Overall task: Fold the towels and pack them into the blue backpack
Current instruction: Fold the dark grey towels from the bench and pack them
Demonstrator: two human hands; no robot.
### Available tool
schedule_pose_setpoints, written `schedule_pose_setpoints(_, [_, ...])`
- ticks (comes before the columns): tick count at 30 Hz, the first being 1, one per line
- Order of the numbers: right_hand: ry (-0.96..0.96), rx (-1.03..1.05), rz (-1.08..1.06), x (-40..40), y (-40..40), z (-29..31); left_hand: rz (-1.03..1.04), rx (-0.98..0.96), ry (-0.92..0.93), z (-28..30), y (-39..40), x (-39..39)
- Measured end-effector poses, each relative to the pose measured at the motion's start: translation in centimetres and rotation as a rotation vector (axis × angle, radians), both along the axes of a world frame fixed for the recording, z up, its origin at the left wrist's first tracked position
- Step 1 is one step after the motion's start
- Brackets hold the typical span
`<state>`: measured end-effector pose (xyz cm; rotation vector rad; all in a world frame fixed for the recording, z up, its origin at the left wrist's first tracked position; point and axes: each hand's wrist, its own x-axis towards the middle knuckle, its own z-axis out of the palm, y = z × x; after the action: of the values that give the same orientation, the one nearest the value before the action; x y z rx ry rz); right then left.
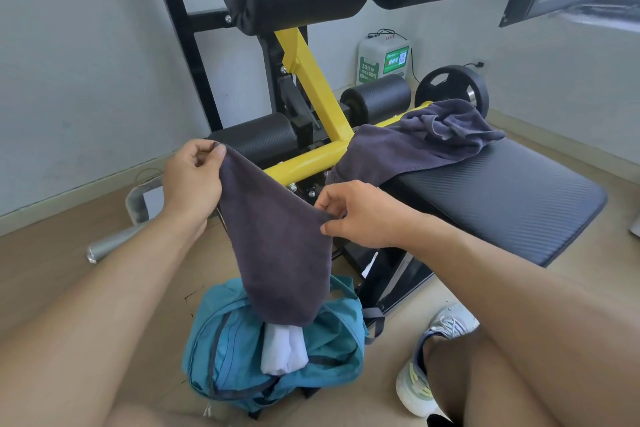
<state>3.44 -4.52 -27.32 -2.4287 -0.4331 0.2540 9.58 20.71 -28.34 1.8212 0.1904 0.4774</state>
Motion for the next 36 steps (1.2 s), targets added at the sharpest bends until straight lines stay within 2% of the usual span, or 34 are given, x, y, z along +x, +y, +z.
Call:
schedule_pose_setpoints(8, [-0.070,-0.075,-0.118,0.4,-2.0,0.7,0.107,0.050,0.023,-0.9,1.2,0.3])
schedule_pose_setpoints(15, [0.117,-0.283,-0.064,0.4,-2.5,0.1,0.108,0.073,0.035,-1.1,1.0,0.3])
schedule_pose_setpoints(19, [0.221,-0.350,-0.006,-0.3,-2.2,0.4,0.140,0.011,0.030,-1.1,1.2,0.7])
schedule_pose_setpoints(23, [0.195,-0.428,-0.051,-0.4,-2.6,0.9,0.166,0.030,0.053,-1.7,1.8,0.8])
schedule_pose_setpoints(27, [0.151,-0.321,-0.209,-0.3,-3.3,1.4,0.167,0.077,0.109,-3.0,2.5,0.8])
schedule_pose_setpoints(33, [-0.063,-0.048,-0.431,0.1,-3.5,1.7,0.128,-0.025,0.144,-3.2,2.9,0.9])
schedule_pose_setpoints(36, [-0.109,-0.152,-0.435,0.4,-4.3,1.7,-0.013,-0.067,0.107,-3.3,3.0,0.6])
